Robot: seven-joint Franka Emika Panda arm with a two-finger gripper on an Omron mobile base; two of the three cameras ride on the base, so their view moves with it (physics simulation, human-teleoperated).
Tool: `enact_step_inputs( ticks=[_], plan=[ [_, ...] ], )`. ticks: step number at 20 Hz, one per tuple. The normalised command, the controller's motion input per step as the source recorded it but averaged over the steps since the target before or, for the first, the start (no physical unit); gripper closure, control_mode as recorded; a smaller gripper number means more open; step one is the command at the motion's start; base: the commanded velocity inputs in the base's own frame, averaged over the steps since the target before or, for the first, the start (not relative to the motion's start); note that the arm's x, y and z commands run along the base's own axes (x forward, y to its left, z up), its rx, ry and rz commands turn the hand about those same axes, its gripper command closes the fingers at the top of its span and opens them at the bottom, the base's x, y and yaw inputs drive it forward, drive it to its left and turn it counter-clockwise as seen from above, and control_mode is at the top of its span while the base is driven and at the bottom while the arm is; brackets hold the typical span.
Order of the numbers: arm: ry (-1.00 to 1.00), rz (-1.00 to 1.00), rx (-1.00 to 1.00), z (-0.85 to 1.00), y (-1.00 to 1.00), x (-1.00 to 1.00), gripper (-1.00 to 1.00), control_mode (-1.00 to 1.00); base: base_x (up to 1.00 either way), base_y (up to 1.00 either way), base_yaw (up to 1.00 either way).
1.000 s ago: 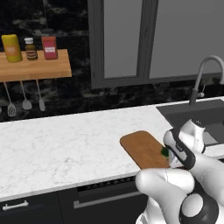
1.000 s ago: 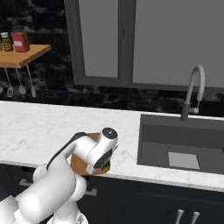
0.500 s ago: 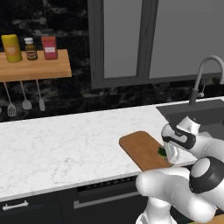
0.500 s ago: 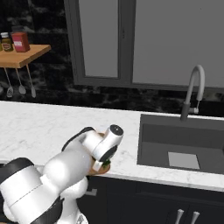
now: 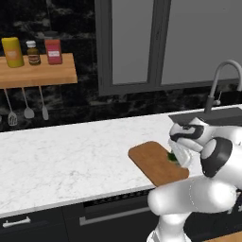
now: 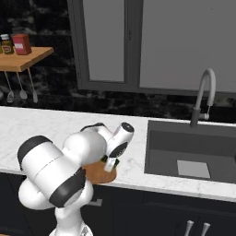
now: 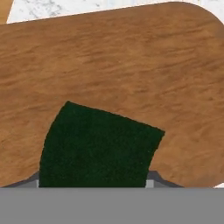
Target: Pick up the sponge from the counter and clean the cutting board by briefly scrubbing or pressing down on the cutting board. Once finished, release the sponge.
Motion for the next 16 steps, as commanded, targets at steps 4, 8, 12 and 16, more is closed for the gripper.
enact_step_inputs(
  ticks=[4,8,12,16],
  plan=[
    [-0.01,0.14,0.0,0.0,0.07,0.42,1.0,-1.0,0.0,0.0,0.0],
    [0.0,0.12,0.0,0.0,0.11,0.53,1.0,-1.0,0.0,0.0,0.0],
    [0.0,0.09,0.0,0.0,0.13,0.65,1.0,-1.0,0.0,0.0,0.0],
    [0.0,0.06,0.0,0.0,0.09,0.61,1.0,-1.0,0.0,0.0,0.0]
  ],
)
